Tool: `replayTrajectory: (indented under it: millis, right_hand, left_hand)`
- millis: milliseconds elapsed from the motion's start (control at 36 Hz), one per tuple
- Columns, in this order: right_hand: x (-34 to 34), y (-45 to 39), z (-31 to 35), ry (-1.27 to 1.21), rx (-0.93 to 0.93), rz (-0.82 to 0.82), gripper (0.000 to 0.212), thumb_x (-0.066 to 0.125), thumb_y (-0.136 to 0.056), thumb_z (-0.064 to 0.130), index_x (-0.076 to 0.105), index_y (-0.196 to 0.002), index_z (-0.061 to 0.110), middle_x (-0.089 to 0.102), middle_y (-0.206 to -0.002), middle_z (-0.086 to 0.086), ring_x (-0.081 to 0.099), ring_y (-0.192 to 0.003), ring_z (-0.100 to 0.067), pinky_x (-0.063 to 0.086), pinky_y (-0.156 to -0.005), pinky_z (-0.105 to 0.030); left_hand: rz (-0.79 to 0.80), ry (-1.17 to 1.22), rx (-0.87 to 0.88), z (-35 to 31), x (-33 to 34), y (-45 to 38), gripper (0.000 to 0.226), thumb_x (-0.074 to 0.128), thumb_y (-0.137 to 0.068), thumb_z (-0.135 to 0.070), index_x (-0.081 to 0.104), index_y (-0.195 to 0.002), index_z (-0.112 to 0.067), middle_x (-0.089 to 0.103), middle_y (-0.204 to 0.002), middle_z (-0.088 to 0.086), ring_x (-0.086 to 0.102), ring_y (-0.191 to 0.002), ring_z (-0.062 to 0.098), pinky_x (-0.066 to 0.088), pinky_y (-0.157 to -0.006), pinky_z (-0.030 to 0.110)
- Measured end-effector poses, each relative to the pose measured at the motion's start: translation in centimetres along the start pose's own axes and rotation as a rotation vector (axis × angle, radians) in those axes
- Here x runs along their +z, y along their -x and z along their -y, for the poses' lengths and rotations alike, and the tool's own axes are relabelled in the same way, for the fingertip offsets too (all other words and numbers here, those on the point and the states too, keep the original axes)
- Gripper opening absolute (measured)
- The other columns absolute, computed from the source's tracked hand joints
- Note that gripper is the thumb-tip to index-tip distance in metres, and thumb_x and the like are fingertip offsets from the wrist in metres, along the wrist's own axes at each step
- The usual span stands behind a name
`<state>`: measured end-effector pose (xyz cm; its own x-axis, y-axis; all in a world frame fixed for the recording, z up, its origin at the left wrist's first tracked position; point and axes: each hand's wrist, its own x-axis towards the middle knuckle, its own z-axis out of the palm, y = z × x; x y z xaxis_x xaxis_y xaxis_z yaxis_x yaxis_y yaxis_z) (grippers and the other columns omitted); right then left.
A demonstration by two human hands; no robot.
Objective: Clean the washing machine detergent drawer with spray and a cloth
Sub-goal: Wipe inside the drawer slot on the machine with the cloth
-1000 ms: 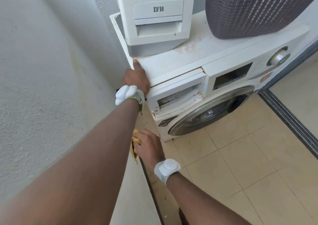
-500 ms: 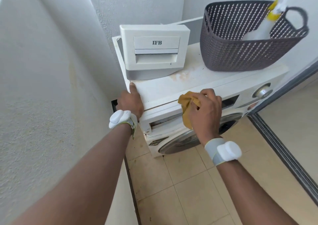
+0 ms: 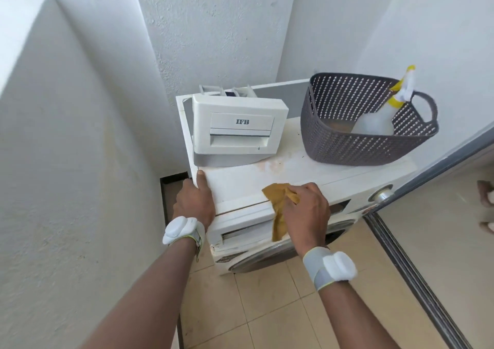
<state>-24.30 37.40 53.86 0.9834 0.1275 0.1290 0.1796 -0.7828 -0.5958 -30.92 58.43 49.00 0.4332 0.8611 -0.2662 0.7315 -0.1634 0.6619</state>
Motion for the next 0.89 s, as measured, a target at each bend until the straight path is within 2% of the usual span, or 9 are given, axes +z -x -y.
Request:
replayTrajectory:
  millis: [83,139,306,389,528,639,722,778,889]
  right_hand:
    - [-0.2,-1.3,0.4,-0.125,0.243,-0.119,0.023,0.067,-0.093,0.006,0.078,-0.113,0.007,0.064,-0.107,-0.008,0.057,-0.093,-0.026,0.042,-0.084,-0.030]
    - [-0.3,-2.7,0.8,-0.090,0.264,-0.139,0.022,0.066,-0.093,0.006,0.077,-0.113,0.006,0.063,-0.108,-0.011,0.053,-0.091,-0.026,0.035,-0.081,-0.030]
    - [3.5,-5.6,2.8,0.146,-0.023,-0.033,0.028,0.066,-0.090,0.000,0.071,-0.117,0.006,0.056,-0.115,-0.009,0.058,-0.100,-0.033,0.047,-0.083,-0.037]
    - [5.2,-3.0,3.5,0.195,-0.140,-0.010,0.033,0.067,-0.084,-0.006,0.069,-0.114,0.007,0.056,-0.116,-0.006,0.053,-0.095,-0.029,0.051,-0.079,-0.039]
    - [5.5,1.3,4.3,0.048,-0.462,0.308,0.047,0.064,-0.069,-0.015,0.076,-0.104,0.015,0.060,-0.106,0.004,0.052,-0.089,-0.021,0.053,-0.071,-0.033]
    - [4.0,-0.3,5.9,-0.219,-0.426,0.617,0.045,0.058,-0.076,-0.007,0.080,-0.104,0.021,0.060,-0.100,0.011,0.062,-0.093,-0.016,0.055,-0.086,-0.032]
    - [2.7,-2.0,4.8,-0.243,-0.268,0.383,0.050,0.064,-0.077,-0.012,0.078,-0.110,0.023,0.057,-0.103,0.015,0.062,-0.097,-0.012,0.050,-0.088,-0.019]
    - [2.0,-3.6,3.2,-0.147,-0.172,0.176,0.044,0.067,-0.076,-0.011,0.076,-0.108,0.018,0.059,-0.108,0.008,0.060,-0.097,-0.020,0.046,-0.081,-0.023]
    - [2.2,-3.5,2.5,0.076,-0.208,0.136,0.037,0.073,-0.068,-0.015,0.071,-0.092,0.014,0.058,-0.103,-0.003,0.057,-0.086,-0.028,0.052,-0.064,-0.034]
  left_hand:
    - [0.013,0.003,-0.014,-0.1,-0.2,0.0,0.070,0.018,-0.102,-0.071,0.055,-0.108,-0.012,0.065,-0.117,0.018,0.052,-0.090,0.037,0.039,-0.079,0.043]
    - [0.014,0.001,-0.002,-0.2,-0.2,0.3,0.069,0.018,-0.102,-0.071,0.055,-0.108,-0.014,0.065,-0.118,0.018,0.058,-0.097,0.041,0.041,-0.080,0.043]
    - [0.010,0.015,-0.002,-0.3,-0.2,0.3,0.065,0.020,-0.104,-0.068,0.057,-0.117,-0.017,0.066,-0.120,0.015,0.061,-0.105,0.043,0.045,-0.086,0.044]
    - [0.024,0.041,0.010,0.0,-0.2,0.6,0.066,0.017,-0.101,-0.072,0.054,-0.105,-0.017,0.066,-0.112,0.013,0.061,-0.098,0.041,0.050,-0.090,0.048]
    - [0.022,0.058,0.013,-0.4,-0.8,1.1,0.068,0.013,-0.100,-0.076,0.051,-0.095,-0.019,0.066,-0.108,0.015,0.060,-0.095,0.042,0.047,-0.084,0.046]
    - [0.026,0.142,-0.018,-1.9,-1.4,1.7,0.072,0.009,-0.098,-0.078,0.057,-0.094,-0.025,0.069,-0.102,0.008,0.062,-0.091,0.036,0.051,-0.087,0.047]
    - [0.024,0.162,-0.053,-2.5,-2.2,2.2,0.064,0.014,-0.106,-0.067,0.061,-0.098,-0.024,0.070,-0.108,0.009,0.059,-0.092,0.033,0.048,-0.090,0.045]
    - [0.027,0.181,-0.055,-3.1,-2.2,2.5,0.061,0.019,-0.109,-0.060,0.065,-0.103,-0.020,0.071,-0.113,0.009,0.060,-0.096,0.032,0.046,-0.091,0.042]
    - [0.091,0.279,-0.144,-2.5,-2.8,2.6,0.059,0.026,-0.112,-0.054,0.070,-0.122,-0.016,0.071,-0.125,0.010,0.065,-0.116,0.036,0.046,-0.098,0.040]
